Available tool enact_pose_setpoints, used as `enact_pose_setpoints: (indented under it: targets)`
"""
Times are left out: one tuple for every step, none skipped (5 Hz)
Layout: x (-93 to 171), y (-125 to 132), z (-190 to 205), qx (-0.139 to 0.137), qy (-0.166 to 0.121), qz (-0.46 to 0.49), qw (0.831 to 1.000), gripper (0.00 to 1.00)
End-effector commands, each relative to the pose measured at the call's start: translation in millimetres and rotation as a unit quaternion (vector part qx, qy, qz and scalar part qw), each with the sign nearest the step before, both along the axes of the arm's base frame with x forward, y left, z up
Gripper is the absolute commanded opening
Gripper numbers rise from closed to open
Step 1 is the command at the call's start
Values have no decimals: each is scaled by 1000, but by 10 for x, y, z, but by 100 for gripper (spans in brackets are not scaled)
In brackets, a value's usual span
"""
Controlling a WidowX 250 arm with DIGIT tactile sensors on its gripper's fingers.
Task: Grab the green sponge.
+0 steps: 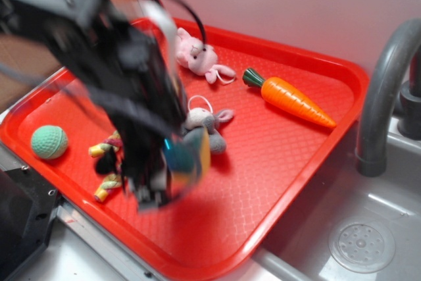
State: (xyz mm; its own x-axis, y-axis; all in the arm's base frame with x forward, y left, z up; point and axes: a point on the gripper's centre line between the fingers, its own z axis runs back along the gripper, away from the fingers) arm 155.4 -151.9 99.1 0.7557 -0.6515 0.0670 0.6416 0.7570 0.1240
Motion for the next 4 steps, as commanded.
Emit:
enact_pose_setpoints:
  targets:
    - [35,454,798,-26,42,253,966,0]
    - [46,688,1076,-29,22,371,928,0]
    - [-22,761,1232,-51,-28,482,874,0]
    - [11,725,1123,-81,-8,417,905,0]
